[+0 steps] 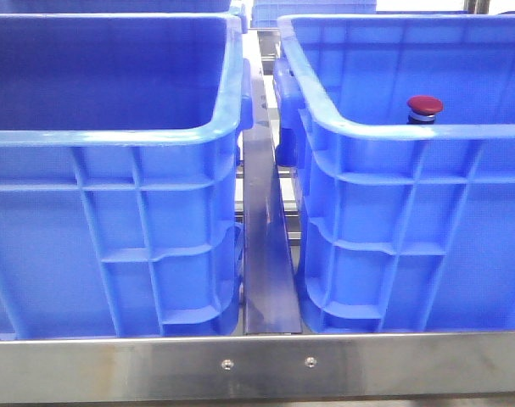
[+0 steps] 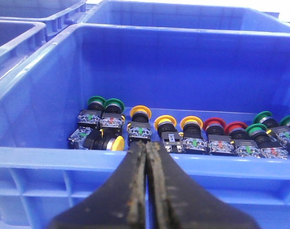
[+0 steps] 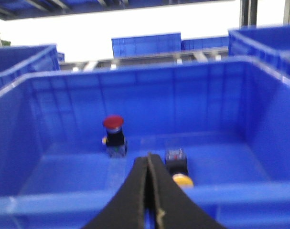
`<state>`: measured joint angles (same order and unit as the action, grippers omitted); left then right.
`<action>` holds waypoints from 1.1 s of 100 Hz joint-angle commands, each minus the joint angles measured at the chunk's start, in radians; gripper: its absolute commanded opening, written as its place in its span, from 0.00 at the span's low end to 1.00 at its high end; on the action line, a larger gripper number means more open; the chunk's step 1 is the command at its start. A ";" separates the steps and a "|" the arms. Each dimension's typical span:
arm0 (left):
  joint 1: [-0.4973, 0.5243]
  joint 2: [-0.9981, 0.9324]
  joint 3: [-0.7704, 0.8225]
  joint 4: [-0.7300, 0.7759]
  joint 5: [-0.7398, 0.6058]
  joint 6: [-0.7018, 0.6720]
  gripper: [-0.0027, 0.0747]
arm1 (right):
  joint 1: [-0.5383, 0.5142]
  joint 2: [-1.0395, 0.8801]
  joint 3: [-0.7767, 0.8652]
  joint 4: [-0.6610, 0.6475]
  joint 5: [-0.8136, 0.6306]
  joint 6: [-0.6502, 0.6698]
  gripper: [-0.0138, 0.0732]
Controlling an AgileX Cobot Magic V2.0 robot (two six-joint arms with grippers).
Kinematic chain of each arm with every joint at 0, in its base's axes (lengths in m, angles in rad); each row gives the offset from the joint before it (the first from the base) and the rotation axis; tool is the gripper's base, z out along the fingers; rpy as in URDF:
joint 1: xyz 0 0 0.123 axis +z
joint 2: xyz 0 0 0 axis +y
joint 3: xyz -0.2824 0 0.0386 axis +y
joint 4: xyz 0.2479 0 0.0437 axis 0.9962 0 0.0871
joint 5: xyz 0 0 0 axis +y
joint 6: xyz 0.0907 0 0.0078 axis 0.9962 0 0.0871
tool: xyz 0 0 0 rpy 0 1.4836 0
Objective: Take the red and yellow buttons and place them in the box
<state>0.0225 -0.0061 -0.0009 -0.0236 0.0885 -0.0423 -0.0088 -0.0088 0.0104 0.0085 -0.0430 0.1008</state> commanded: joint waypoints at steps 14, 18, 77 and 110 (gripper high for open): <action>0.000 -0.030 0.019 -0.006 -0.076 -0.011 0.01 | 0.002 -0.022 0.024 -0.074 -0.028 0.044 0.04; 0.000 -0.030 0.019 -0.006 -0.076 -0.011 0.01 | 0.002 -0.022 0.024 -0.075 -0.028 0.044 0.04; 0.000 -0.030 0.019 -0.006 -0.076 -0.011 0.01 | -0.027 -0.022 0.024 -0.084 -0.048 0.033 0.04; 0.000 -0.030 0.019 -0.006 -0.076 -0.011 0.01 | -0.027 -0.022 0.024 -0.084 -0.044 0.033 0.04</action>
<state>0.0225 -0.0061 -0.0009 -0.0236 0.0893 -0.0423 -0.0298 -0.0088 0.0274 -0.0605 0.0000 0.1403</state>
